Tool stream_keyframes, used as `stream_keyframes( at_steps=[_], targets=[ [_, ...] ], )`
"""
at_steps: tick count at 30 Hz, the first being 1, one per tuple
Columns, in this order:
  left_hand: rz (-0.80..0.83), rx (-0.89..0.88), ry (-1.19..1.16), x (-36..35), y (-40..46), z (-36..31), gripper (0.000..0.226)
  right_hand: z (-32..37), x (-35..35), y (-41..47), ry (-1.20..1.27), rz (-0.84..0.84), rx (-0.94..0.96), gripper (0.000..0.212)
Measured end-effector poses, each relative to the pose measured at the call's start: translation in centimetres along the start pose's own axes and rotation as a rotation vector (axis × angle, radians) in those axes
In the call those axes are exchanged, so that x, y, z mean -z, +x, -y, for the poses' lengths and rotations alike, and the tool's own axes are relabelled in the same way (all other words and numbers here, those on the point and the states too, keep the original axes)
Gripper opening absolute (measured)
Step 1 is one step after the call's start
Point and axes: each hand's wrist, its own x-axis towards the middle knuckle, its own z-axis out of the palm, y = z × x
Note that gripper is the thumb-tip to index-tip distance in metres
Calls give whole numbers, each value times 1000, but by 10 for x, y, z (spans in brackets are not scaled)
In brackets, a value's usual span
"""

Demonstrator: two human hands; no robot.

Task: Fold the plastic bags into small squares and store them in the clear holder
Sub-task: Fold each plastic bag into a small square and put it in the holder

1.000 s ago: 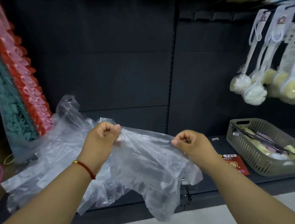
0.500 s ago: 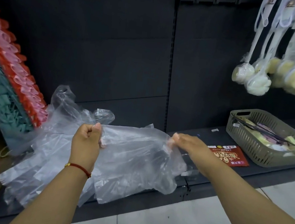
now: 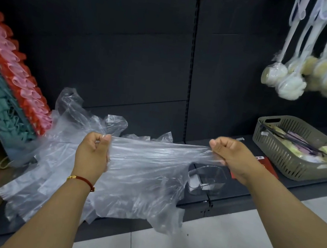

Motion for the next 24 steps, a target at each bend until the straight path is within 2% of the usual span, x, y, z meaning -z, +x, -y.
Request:
stream_keyframes(
  at_steps=[2, 4, 6, 7, 9, 11, 12, 14, 16, 19, 22, 24],
  targets=[
    [-3, 31, -19, -1, 0, 0, 23, -3, 0, 5, 157, -76, 9, 26],
    [-36, 78, -53, -5, -1, 0, 26, -4, -3, 8, 469, -165, -26, 13],
    [-86, 159, -89, -10, -3, 0, 30, -7, -12, 7, 698, -241, -137, 40],
    [-105, 206, -110, -13, -4, 0, 32, -8, -19, 4, 682, -214, -210, 53],
    [-125, 311, -162, -16, -4, 1, 37, -8, -37, -7, 469, 30, -289, 60],
    [-143, 443, -241, -19, -4, -1, 37, -7, -56, -17, 183, 302, -261, 43],
    [-142, 505, -267, -19, -4, -2, 38, -5, -62, -21, 68, 374, -236, 33],
    [-93, 589, -244, -19, -5, -5, 39, -5, -70, -21, -38, 349, -175, 21],
    [19, 627, -294, -20, -8, -9, 33, -4, -69, -18, 18, 227, -154, 14],
    [218, 549, -425, -16, -10, -17, 26, -1, -61, -10, 219, 103, -180, 13],
    [394, 339, -319, -8, -10, -19, 44, 6, -50, -7, 413, 79, -241, 11],
    [533, 220, -339, -3, -12, -18, 57, 10, -46, -7, 485, 87, -283, 15]
  ],
)
